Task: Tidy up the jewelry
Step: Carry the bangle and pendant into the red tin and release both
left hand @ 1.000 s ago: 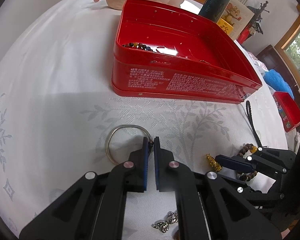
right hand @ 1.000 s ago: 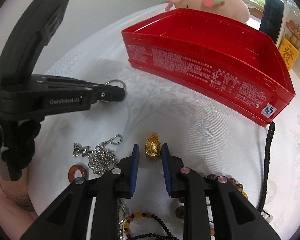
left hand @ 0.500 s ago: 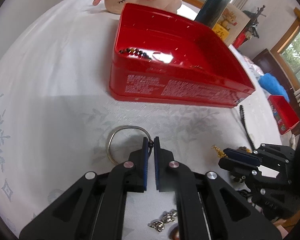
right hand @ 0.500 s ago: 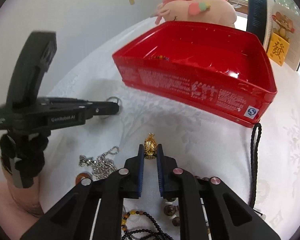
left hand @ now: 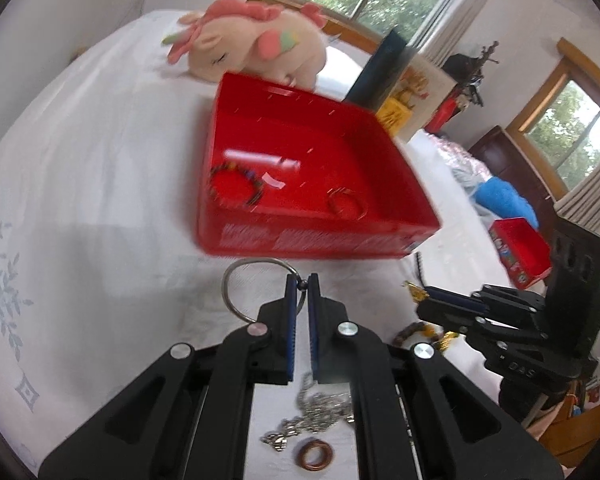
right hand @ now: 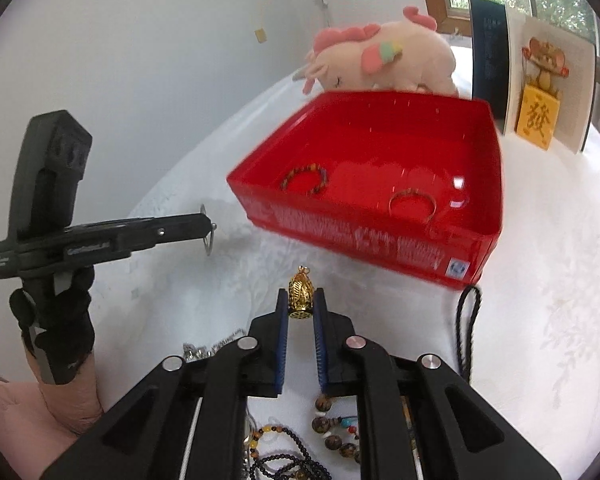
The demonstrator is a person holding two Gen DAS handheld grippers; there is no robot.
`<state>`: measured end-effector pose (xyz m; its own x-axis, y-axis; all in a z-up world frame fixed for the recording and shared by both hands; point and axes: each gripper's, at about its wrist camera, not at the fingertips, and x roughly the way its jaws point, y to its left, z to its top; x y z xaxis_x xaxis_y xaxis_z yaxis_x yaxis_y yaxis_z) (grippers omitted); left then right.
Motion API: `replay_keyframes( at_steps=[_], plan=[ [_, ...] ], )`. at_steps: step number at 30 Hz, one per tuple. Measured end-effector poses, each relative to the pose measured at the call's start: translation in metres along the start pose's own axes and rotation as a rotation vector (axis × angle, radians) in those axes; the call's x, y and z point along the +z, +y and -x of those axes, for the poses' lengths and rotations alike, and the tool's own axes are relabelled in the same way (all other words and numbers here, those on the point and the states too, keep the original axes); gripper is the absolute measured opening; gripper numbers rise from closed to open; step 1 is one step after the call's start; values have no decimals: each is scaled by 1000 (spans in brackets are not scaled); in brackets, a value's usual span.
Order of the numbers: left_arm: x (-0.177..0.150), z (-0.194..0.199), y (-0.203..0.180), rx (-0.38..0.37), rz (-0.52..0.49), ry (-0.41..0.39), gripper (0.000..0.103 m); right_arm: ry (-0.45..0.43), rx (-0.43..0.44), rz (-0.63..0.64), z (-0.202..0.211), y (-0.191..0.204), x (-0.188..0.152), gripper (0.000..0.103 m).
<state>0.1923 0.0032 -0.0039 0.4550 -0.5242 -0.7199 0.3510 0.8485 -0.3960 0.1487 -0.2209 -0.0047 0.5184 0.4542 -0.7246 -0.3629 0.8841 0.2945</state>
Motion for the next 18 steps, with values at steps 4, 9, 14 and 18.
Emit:
replay_keyframes(
  at_steps=[4,9,14,18],
  plan=[
    [13,13,-18,-15,-36,-37,4,-38,-14,-4,17,-4,18,12],
    [43,21,-36,-12,-78,-73,4,-73,-70,-15,19,-12,51,12],
    [76,-6,-40,14,-78,-41,4,-45,-149,-43,-7,-28,79,12],
    [96,-45,-32,36,-51,20,4,16,-159,-78,-40,-45,92,12]
  ],
)
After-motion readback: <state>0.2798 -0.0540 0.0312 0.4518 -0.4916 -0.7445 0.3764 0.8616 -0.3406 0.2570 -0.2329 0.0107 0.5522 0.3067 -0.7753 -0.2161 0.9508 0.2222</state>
